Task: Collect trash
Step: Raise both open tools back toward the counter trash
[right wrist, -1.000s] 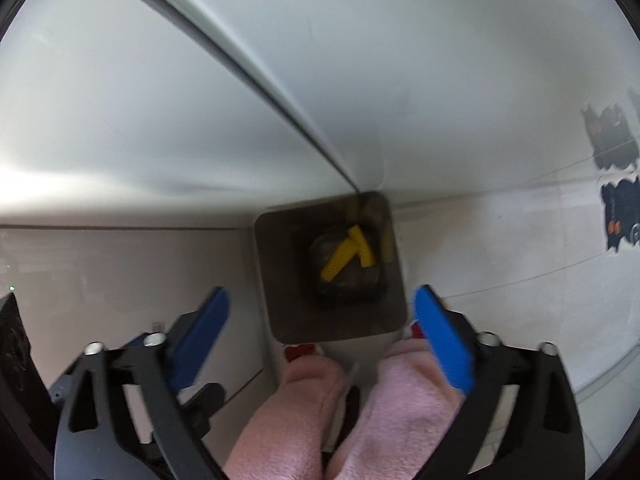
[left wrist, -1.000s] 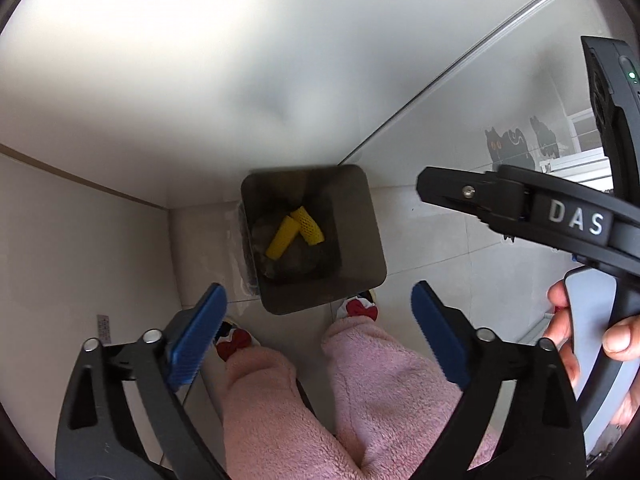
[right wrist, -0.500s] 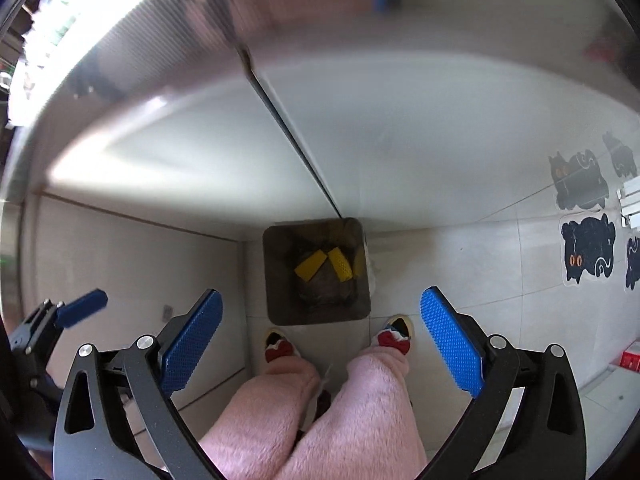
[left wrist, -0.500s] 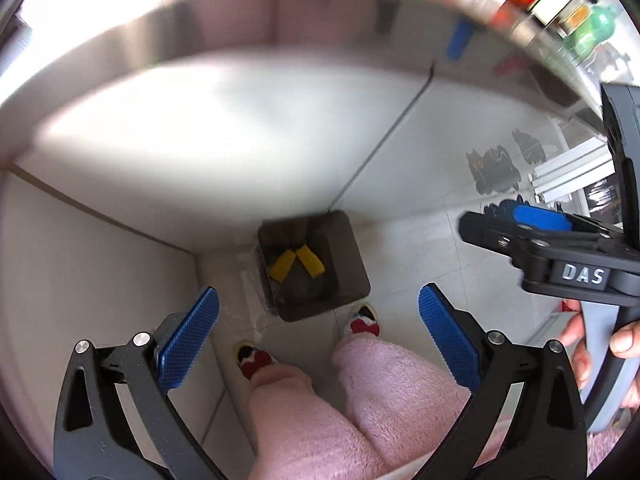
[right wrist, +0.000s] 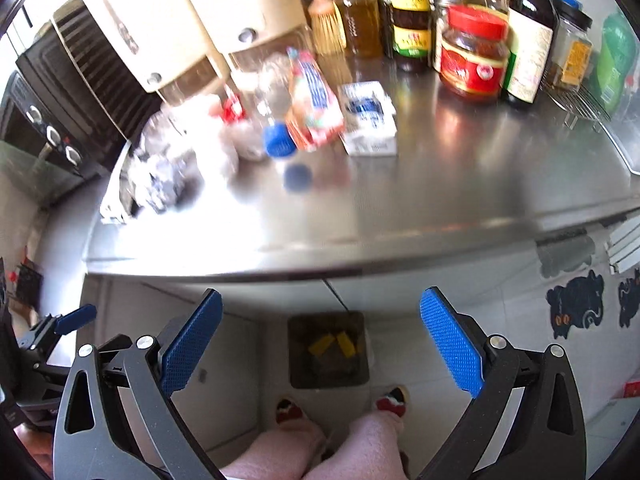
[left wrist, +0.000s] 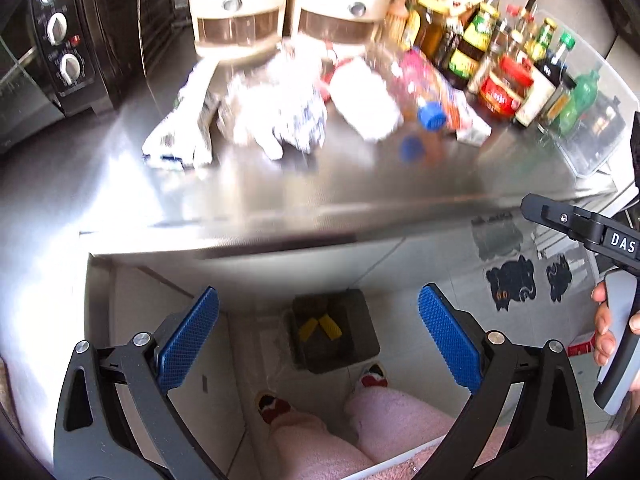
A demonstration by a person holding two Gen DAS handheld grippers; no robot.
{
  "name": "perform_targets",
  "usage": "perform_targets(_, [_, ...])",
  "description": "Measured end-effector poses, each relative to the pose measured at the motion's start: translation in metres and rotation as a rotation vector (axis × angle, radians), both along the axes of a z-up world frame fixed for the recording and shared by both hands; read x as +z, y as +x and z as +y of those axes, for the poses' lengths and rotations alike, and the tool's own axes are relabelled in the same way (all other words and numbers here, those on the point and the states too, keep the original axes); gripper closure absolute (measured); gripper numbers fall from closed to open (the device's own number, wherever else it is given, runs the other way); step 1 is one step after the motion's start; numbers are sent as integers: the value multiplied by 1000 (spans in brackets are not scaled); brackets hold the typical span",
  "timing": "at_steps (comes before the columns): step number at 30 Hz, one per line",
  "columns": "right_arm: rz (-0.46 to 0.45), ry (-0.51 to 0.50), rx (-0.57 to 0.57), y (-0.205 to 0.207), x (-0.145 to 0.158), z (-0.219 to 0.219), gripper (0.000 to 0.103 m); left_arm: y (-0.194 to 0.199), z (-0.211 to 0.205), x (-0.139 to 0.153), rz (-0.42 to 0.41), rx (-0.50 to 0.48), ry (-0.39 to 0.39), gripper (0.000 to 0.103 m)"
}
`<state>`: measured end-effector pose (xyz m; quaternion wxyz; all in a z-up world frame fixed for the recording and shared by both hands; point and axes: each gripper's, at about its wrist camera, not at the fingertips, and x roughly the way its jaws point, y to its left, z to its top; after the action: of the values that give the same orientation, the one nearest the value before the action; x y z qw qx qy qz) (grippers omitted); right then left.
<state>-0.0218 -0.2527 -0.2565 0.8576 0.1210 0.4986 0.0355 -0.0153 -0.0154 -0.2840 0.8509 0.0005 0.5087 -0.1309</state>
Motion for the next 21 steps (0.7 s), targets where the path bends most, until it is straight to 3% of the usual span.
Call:
perform_targets(11, [-90, -86, 26, 79, 32, -5, 4, 67, -1, 37, -64, 6, -31, 14])
perform_targets(16, [-52, -58, 38, 115, 22, -14, 31, 94, -8, 36, -69, -19, -31, 24])
perform_targets(21, [-4, -61, 58, 132, 6, -17, 47, 115, -14, 25, -43, -31, -23, 36])
